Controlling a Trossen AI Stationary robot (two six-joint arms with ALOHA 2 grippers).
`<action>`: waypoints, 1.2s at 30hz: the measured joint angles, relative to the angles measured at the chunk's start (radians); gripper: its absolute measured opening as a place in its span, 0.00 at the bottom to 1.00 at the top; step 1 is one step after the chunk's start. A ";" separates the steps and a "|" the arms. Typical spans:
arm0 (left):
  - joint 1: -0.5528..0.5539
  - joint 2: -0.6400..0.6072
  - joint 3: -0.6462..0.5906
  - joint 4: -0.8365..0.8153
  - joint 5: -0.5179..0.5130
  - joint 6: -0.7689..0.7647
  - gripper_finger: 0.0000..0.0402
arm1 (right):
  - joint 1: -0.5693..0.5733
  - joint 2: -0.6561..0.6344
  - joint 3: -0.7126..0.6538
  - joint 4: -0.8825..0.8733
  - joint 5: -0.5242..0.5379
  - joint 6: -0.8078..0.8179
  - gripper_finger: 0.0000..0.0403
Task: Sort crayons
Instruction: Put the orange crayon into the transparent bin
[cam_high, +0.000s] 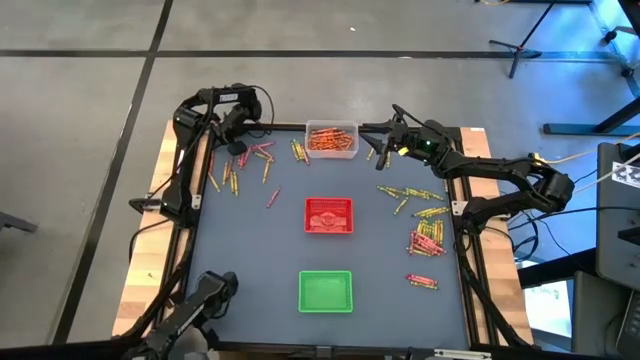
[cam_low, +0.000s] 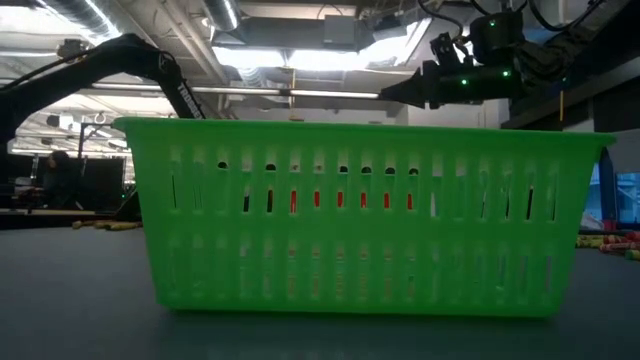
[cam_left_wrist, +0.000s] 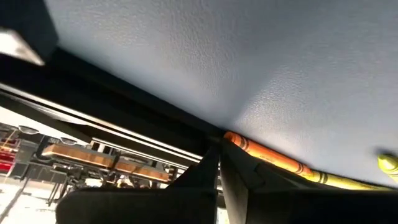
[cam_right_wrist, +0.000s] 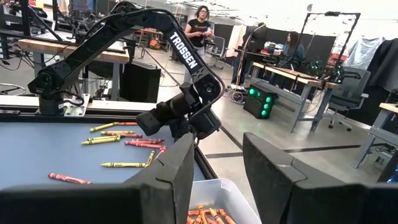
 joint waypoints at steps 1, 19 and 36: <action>0.002 0.000 -0.001 0.000 0.008 0.000 0.00 | 0.000 0.000 0.000 0.000 0.000 0.000 0.34; -0.101 -0.006 -0.022 -0.027 0.158 0.032 0.00 | 0.000 0.000 0.000 0.000 0.000 -0.007 0.34; -0.201 -0.312 -0.225 -0.027 0.094 -0.210 0.19 | 0.000 0.000 0.000 0.000 0.000 -0.010 0.34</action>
